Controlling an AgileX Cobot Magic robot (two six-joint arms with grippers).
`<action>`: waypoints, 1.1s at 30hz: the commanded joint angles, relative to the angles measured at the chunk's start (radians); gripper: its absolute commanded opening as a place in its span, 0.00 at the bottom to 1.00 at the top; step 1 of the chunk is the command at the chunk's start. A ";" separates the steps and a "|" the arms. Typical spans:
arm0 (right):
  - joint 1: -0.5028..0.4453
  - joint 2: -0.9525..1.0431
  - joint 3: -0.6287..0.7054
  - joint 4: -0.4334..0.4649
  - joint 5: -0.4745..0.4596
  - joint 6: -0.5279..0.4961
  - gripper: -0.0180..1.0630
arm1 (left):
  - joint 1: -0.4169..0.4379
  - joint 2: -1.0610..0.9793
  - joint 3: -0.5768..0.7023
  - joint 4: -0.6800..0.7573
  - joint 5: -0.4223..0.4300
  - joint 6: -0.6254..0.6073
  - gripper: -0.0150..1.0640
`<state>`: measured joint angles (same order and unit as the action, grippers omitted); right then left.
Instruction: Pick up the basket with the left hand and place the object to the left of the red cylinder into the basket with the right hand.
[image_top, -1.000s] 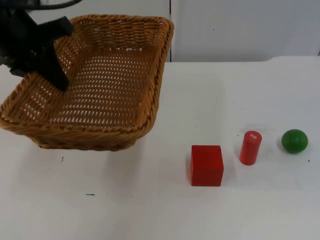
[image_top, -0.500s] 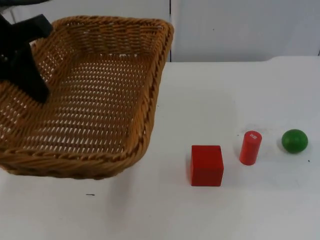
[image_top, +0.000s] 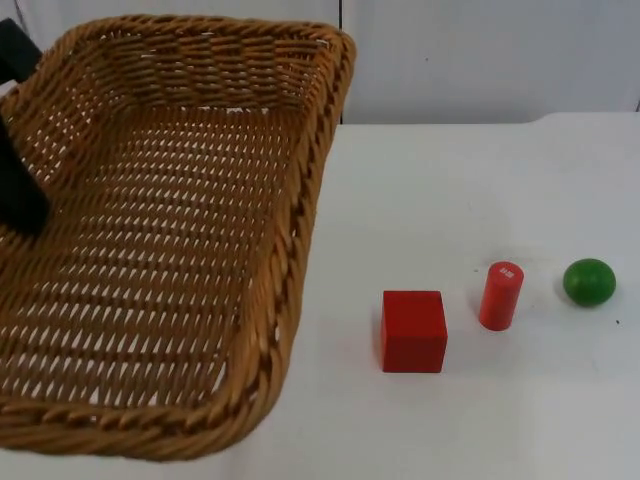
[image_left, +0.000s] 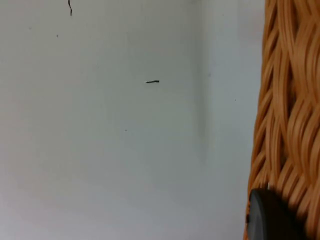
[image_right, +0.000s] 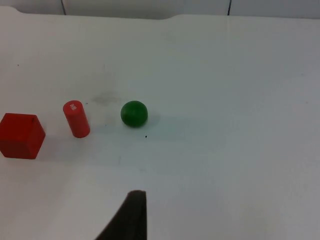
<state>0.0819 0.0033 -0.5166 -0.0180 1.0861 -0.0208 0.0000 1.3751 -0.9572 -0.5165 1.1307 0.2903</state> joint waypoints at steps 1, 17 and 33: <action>-0.007 -0.003 0.002 -0.005 -0.007 -0.009 0.99 | 0.001 -0.036 0.013 -0.030 0.005 -0.011 0.01; 0.024 -0.003 0.002 -0.005 -0.007 -0.009 0.99 | 0.001 -0.125 0.028 0.087 0.065 -0.032 0.01; 0.024 -0.003 0.002 -0.005 -0.007 -0.009 0.99 | 0.004 -0.120 0.037 0.135 0.054 0.016 0.01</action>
<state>0.1062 0.0033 -0.5166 -0.0180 1.0861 -0.0228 -0.0006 1.2625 -0.9206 -0.3916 1.1853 0.3140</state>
